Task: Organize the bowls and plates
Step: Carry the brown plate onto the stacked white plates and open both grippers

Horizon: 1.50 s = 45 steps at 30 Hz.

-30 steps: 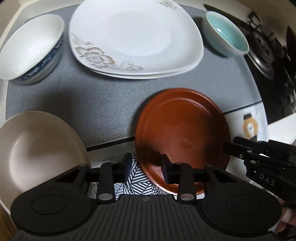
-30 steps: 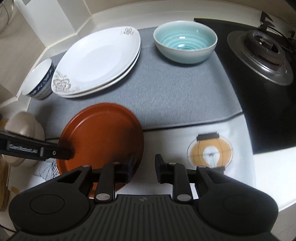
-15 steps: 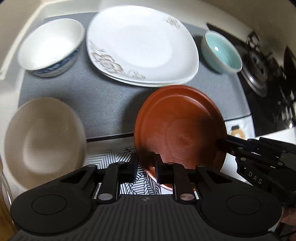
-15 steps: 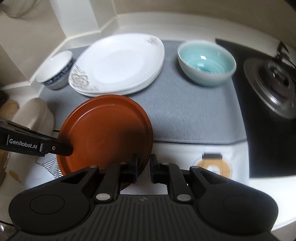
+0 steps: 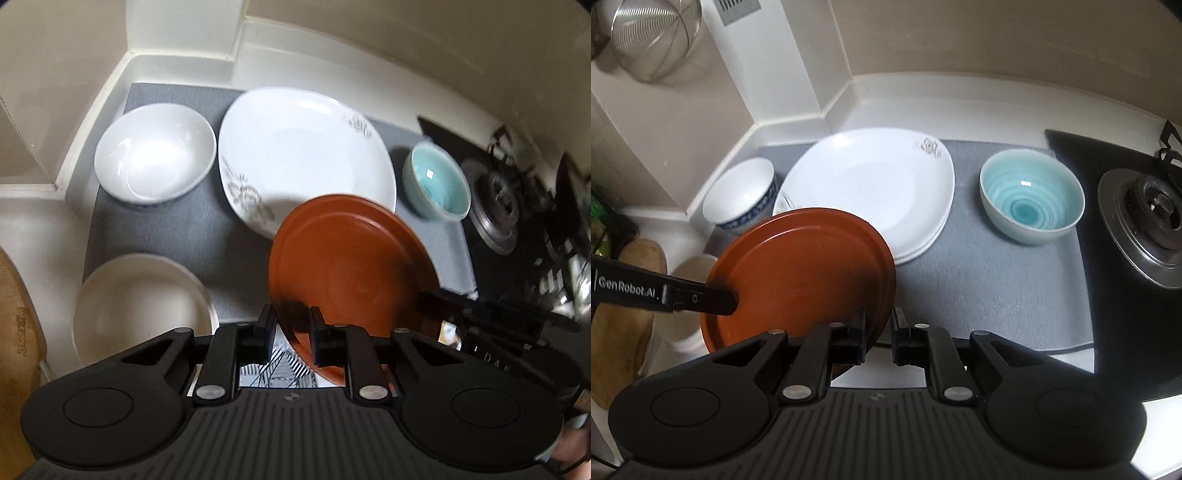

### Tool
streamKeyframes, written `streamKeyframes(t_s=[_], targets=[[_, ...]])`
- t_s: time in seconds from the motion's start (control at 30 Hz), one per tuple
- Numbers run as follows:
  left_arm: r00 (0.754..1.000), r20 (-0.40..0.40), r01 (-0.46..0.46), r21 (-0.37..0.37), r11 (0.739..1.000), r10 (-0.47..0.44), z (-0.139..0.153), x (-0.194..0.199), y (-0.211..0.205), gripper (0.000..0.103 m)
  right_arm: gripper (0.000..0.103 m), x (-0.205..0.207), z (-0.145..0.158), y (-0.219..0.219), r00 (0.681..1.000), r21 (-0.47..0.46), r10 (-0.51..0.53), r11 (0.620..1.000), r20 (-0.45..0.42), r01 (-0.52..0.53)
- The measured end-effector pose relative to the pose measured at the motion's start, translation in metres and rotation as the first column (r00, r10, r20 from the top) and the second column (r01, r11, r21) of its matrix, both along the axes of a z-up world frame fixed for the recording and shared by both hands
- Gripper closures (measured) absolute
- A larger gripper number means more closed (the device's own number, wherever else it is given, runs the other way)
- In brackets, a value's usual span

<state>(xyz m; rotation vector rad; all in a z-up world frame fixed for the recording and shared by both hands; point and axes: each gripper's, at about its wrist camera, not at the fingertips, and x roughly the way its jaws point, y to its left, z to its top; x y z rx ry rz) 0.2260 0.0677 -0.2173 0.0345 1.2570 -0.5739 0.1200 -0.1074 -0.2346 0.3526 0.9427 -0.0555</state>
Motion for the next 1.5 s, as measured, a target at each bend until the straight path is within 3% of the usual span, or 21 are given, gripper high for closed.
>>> streamKeyframes(t_s=[0.27, 0.6, 0.83, 1.07, 1.5], targets=[[1.000, 0.012, 0.013, -0.047, 0.999, -0.012, 0.012, 0.020, 0.000, 0.083, 0.088, 0.007, 0.018, -0.002, 0.998, -0.001, -0.039, 0.999, 0.048, 0.039], [1.000, 0.027, 0.007, -0.080, 0.997, -0.004, 0.017, 0.033, -0.006, 0.083, 0.088, 0.016, 0.013, -0.003, 0.995, 0.000, -0.093, 0.996, 0.033, 0.093], [1.000, -0.014, -0.026, -0.074, 0.997, 0.025, -0.005, 0.057, -0.013, 0.083, 0.087, 0.036, 0.004, -0.008, 0.998, -0.016, -0.062, 0.998, 0.026, 0.063], [0.996, -0.042, -0.083, -0.056, 0.995, 0.081, -0.024, 0.095, -0.032, 0.083, 0.089, 0.080, -0.014, -0.026, 0.998, -0.022, -0.052, 0.998, 0.018, 0.052], [0.995, 0.008, -0.097, 0.031, 0.995, 0.097, -0.065, 0.143, -0.063, 0.088, 0.089, 0.139, -0.056, -0.048, 0.999, -0.025, -0.031, 0.999, -0.036, 0.030]])
